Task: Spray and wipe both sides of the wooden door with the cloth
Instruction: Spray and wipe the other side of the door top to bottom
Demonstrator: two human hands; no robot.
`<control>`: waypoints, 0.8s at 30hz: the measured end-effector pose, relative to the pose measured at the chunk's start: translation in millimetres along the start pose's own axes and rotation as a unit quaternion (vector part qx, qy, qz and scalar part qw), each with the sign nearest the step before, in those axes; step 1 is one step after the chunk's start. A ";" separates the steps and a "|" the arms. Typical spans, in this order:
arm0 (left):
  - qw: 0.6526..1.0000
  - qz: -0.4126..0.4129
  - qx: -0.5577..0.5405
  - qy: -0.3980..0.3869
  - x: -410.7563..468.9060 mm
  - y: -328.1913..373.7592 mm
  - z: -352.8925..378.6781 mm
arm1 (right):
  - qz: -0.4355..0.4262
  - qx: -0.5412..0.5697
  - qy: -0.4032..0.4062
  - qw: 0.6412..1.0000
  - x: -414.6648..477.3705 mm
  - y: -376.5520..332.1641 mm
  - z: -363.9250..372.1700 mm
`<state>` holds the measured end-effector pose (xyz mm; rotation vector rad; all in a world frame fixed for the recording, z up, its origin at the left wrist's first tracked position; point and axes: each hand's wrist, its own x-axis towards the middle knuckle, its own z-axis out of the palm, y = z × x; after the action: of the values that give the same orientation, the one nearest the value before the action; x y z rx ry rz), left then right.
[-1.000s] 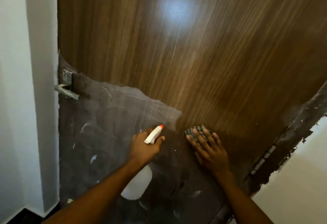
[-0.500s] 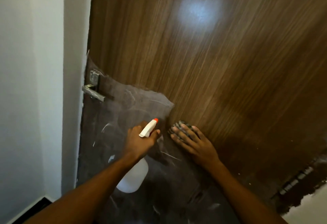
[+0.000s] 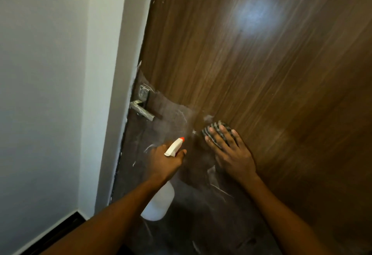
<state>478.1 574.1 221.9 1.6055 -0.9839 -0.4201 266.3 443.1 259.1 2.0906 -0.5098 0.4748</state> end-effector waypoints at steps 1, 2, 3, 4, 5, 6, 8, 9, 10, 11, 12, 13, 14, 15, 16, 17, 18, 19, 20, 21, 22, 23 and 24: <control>1.000 -0.005 -0.008 -0.004 4.7 -0.6 -6.4 | -0.035 0.007 -0.006 0.999 -3.3 4.3 -0.7; 1.000 -0.011 -0.021 -0.006 7.9 -1.0 -10.9 | -0.064 0.006 -0.019 0.998 -6.8 8.9 -1.9; 0.999 -0.019 -0.031 -0.002 12.2 -0.6 -15.8 | -0.081 0.002 -0.028 0.996 -4.0 12.8 -3.5; 0.999 -0.020 -0.036 0.003 17.1 0.2 -21.2 | -0.076 0.001 -0.035 0.996 4.8 13.3 -5.5; 0.999 -0.021 -0.032 0.005 21.7 0.4 -25.5 | -0.048 0.002 -0.033 0.998 16.7 10.1 -7.5; 0.999 -0.019 -0.029 0.008 28.5 -0.2 -30.6 | -0.008 0.003 -0.021 1.000 36.7 4.1 -7.1; 1.000 -0.010 -0.021 0.006 38.6 -0.6 -41.6 | 0.058 0.004 -0.012 0.998 82.4 -17.5 -2.6; 1.000 -0.008 -0.022 0.005 42.7 -0.6 -47.6 | 0.065 0.008 -0.019 0.998 104.0 -30.1 1.8; 1.000 -0.003 -0.026 0.007 46.6 -2.0 -52.9 | 0.054 0.011 -0.033 0.998 119.5 -41.9 9.3; 1.000 0.001 -0.024 0.011 51.6 -5.5 -58.7 | 0.026 0.004 -0.051 0.998 129.2 -53.2 19.0; 1.000 0.005 -0.020 0.014 55.3 -8.3 -64.4 | -0.016 -0.011 -0.076 0.997 129.7 -62.7 29.9; 1.000 0.003 -0.020 0.016 58.0 -11.0 -69.7 | -0.062 -0.026 -0.106 0.992 121.9 -69.7 40.0; 1.000 -0.001 -0.024 0.016 60.5 -14.3 -74.3 | -0.101 -0.034 -0.131 0.986 109.6 -72.6 45.9; 0.999 -0.005 -0.032 0.020 64.0 -19.1 -78.9 | -0.133 -0.031 -0.142 0.980 98.0 -72.0 48.4; 0.999 -0.008 -0.035 0.021 65.7 -21.6 -80.7 | -0.148 -0.022 -0.141 0.979 85.6 -66.3 47.3; 0.999 -0.010 -0.036 0.020 66.4 -22.8 -81.3 | -0.149 -0.015 -0.127 0.980 75.0 -58.6 43.8; 0.999 -0.017 -0.039 0.018 67.5 -24.5 -83.2 | -0.139 -0.008 -0.109 0.984 71.7 -52.1 39.0; 0.999 -0.023 -0.042 0.019 68.9 -25.1 -85.5 | -0.109 -0.001 -0.089 0.990 74.8 -46.3 33.2; 0.998 -0.029 -0.043 0.020 70.4 -25.1 -87.6 | -0.067 0.011 -0.071 0.995 85.1 -43.0 27.2; 0.998 -0.034 -0.041 0.023 74.0 -24.8 -90.8 | -0.027 0.022 -0.055 0.998 104.5 -43.3 21.9; 0.998 -0.037 -0.039 0.028 77.5 -24.0 -93.9 | -0.001 0.028 -0.047 0.999 127.7 -46.4 19.5; 0.998 -0.041 -0.035 0.036 81.1 -23.0 -97.5 | 0.006 0.032 -0.047 0.998 152.0 -52.2 20.8; 0.998 -0.045 -0.033 0.043 85.0 -23.9 -101.0 | -0.003 0.039 -0.055 0.998 174.3 -61.3 25.0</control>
<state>609.6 571.6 248.5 1.5989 -0.8283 -0.4373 448.4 422.4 293.4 2.2014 -0.5559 0.3825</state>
